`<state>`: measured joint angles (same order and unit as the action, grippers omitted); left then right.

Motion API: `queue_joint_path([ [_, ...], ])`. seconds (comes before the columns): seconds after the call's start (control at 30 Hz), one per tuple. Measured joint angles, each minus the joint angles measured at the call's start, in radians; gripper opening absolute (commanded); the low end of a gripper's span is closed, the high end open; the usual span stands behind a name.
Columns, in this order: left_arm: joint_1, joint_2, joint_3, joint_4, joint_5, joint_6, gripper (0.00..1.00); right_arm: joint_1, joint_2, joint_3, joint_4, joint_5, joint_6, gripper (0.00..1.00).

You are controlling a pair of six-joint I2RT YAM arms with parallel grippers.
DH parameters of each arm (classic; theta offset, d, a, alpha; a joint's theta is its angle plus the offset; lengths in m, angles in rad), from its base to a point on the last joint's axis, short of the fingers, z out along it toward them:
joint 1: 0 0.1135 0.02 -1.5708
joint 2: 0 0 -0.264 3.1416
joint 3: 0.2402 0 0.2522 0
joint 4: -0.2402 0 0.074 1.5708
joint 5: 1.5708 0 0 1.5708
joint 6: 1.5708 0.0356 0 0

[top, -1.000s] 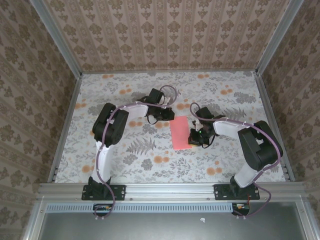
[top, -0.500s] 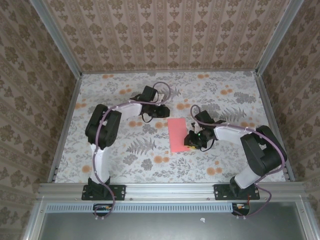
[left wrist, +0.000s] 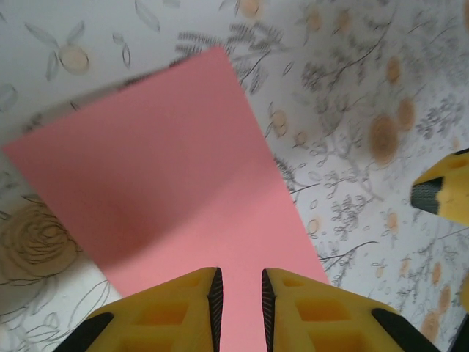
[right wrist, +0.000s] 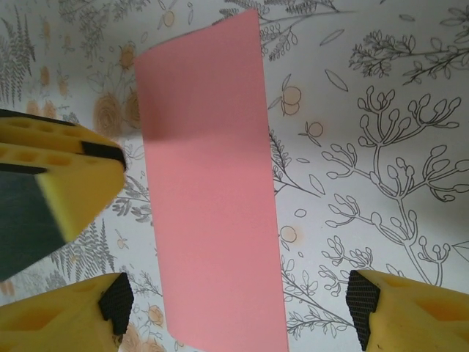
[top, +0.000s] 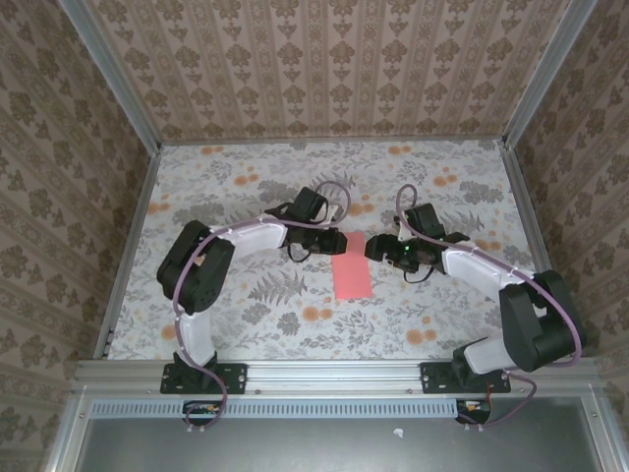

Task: Fold a paper plane with a square sheet of paper (fold left side to right side)
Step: Fold the triangle a second time at the center of the table.

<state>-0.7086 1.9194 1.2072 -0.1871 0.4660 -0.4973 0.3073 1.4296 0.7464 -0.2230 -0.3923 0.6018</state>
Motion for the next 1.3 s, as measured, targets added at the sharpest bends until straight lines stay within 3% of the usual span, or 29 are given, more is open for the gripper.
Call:
queue_joint_path([
  [0.17,-0.003,0.04,-0.002,-0.009,-0.032,-0.027,0.23,0.0,0.054,0.004,-0.02,-0.041,-0.001,0.76],
  [0.43,-0.004,0.056,-0.004,-0.006,-0.047,-0.028,0.22,0.0,0.106,0.018,-0.108,-0.112,-0.029,0.61],
  [1.1,-0.013,0.062,-0.01,0.017,-0.048,-0.028,0.21,0.027,0.171,0.004,-0.137,-0.23,0.023,0.59],
  [1.3,-0.013,0.062,-0.014,0.024,-0.048,-0.028,0.21,0.03,0.185,0.005,-0.113,-0.242,0.051,0.53],
])
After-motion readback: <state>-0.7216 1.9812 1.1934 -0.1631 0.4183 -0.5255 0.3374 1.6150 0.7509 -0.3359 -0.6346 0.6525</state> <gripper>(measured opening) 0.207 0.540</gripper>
